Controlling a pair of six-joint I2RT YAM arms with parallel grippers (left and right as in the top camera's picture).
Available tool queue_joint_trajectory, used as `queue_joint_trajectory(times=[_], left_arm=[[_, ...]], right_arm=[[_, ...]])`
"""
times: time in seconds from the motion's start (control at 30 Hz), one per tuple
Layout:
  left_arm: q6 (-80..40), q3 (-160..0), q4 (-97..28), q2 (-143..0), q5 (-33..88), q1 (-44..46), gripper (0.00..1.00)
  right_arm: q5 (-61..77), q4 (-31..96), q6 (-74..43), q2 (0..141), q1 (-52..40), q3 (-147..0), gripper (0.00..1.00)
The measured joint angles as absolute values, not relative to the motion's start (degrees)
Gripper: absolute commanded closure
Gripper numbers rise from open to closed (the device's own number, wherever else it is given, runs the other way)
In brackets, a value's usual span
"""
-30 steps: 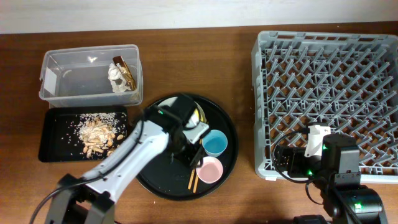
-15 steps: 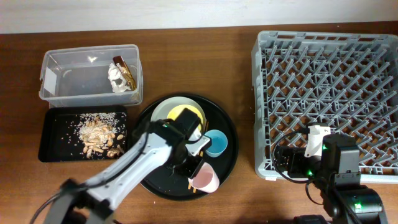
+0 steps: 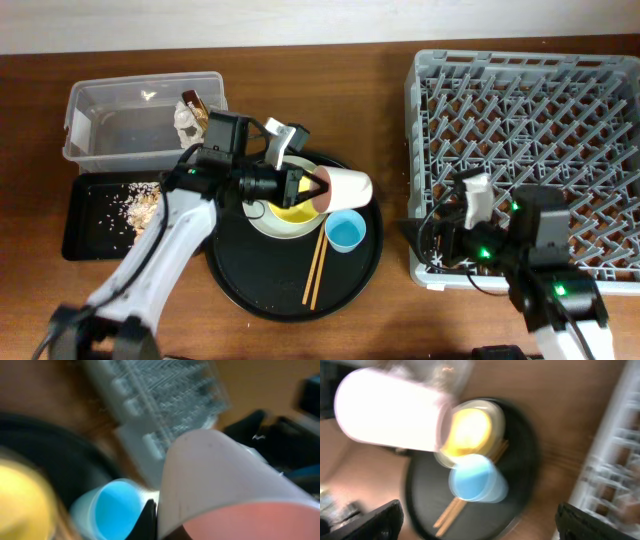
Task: Sort waste into correct bins and load items into the dishwasher rack
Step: 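Grasp the pink cup with left gripper and lift it, then hand the pink cup from left gripper to right gripper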
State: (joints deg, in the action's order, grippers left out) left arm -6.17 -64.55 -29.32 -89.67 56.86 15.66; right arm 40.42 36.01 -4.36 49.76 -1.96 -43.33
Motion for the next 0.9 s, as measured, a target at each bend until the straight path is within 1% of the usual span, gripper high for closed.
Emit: queue_joint_trajectory(times=[0.07, 0.13, 0.2, 0.27, 0.37, 0.57, 0.63, 0.7, 0.73, 0.77, 0.83, 0.9], left_arm=[[-6.6, -64.6, -24.5, -94.3, 67.1, 15.6, 1.00], [-7.0, -64.6, -23.6, -97.0, 72.9, 15.7, 1.00], [-7.3, -64.6, -23.0, -97.3, 75.7, 15.7, 1.00], [-7.5, -64.6, -22.5, -97.3, 77.8, 15.7, 1.00], [-8.0, -64.6, -22.4, -97.3, 79.3, 15.9, 1.00], [-8.1, -64.6, -21.7, -97.3, 79.6, 18.6, 1.00], [-8.1, -64.6, -21.6, -97.3, 79.5, 19.0, 1.00], [-8.3, -64.6, -21.6, -97.3, 79.4, 19.1, 1.00], [-8.5, -64.6, -21.6, -97.3, 79.1, 19.1, 1.00], [-8.8, -64.6, -21.6, -97.3, 79.0, 19.1, 1.00], [-8.9, -64.6, -21.6, -97.3, 79.5, 19.1, 1.00], [-8.9, -64.6, -21.6, -97.3, 80.0, 19.1, 1.00]], right_arm=[[49.5, 32.1, -2.6, 54.7, -2.0, -43.4, 0.02], [55.6, 28.1, -1.7, 58.7, -2.0, -43.4, 0.02], [62.1, 23.7, -1.2, 63.9, -2.0, -43.5, 0.02], [64.8, 21.2, -1.1, 67.3, -2.0, -43.4, 0.02], [70.0, 16.0, -1.0, 70.6, -2.0, -43.4, 0.02], [76.5, 13.0, -1.1, 71.5, -2.0, -43.4, 0.00], [79.7, 11.3, -1.0, 71.6, -2.0, -43.4, 0.04], [81.8, 11.1, -1.0, 71.6, -2.0, -43.4, 0.04], [82.4, 11.0, -1.0, 71.6, -2.3, -43.4, 0.07], [82.6, 10.6, -1.0, 71.6, -3.2, -43.4, 0.10], [81.8, 10.2, -1.0, 71.7, -4.3, -43.4, 0.11], [80.8, 10.2, -1.0, 71.7, -5.6, -43.4, 0.14]])
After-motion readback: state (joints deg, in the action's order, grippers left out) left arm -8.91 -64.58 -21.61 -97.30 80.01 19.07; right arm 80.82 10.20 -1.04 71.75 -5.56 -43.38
